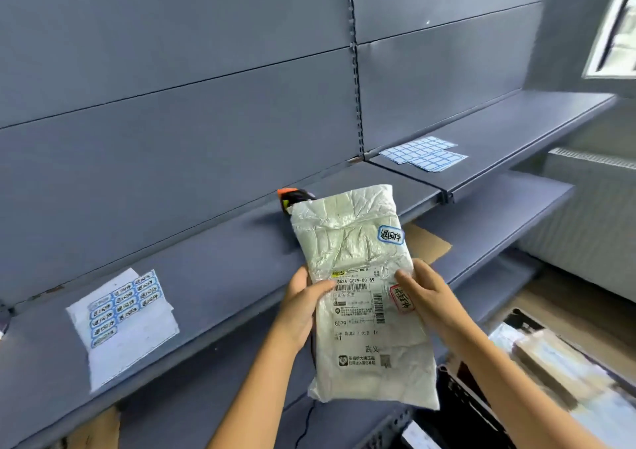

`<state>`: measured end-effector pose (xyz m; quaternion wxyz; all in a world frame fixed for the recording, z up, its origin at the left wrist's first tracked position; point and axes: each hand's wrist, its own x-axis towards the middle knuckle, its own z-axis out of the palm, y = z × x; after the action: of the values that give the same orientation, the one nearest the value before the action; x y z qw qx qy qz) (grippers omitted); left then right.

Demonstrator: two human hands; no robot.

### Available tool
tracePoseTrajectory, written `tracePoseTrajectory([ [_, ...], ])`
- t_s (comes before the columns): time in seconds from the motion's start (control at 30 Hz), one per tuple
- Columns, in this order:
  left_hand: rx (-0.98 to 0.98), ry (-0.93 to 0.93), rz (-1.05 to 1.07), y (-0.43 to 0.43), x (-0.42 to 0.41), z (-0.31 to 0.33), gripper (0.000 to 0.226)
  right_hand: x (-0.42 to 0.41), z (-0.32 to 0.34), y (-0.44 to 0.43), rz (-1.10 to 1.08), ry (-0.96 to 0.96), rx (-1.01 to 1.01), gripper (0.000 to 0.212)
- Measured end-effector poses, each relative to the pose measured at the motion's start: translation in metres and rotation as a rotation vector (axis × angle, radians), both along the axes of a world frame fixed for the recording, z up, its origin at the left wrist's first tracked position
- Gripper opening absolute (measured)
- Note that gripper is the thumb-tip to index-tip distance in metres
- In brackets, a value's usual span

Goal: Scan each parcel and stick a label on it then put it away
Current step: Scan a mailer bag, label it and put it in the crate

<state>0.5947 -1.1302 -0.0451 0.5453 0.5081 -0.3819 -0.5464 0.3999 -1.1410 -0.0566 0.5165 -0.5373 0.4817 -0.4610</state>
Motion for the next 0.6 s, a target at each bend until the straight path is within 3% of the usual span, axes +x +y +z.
tracePoseTrajectory([
  [0.13,0.047,-0.173,-0.292,-0.019,-0.063,-0.013,0.023,-0.082,-0.007,0.035,-0.237,-0.011,0.008,0.007],
  [0.2,0.060,-0.285,-0.451,-0.024,-0.094,-0.020,0.020,-0.130,-0.011,0.060,-0.386,0.000,-0.001,0.018],
  [0.3,0.066,-0.416,-0.620,-0.024,-0.128,-0.036,0.017,-0.181,-0.017,0.101,-0.579,-0.009,0.007,0.018],
  [0.37,0.063,-0.488,-0.714,-0.023,-0.152,-0.047,0.014,-0.198,-0.021,0.131,-0.725,-0.005,0.015,0.005],
  [0.6,0.036,-0.604,-1.001,0.012,-0.246,-0.073,0.014,-0.222,-0.031,0.221,-1.027,-0.044,0.091,0.008],
])
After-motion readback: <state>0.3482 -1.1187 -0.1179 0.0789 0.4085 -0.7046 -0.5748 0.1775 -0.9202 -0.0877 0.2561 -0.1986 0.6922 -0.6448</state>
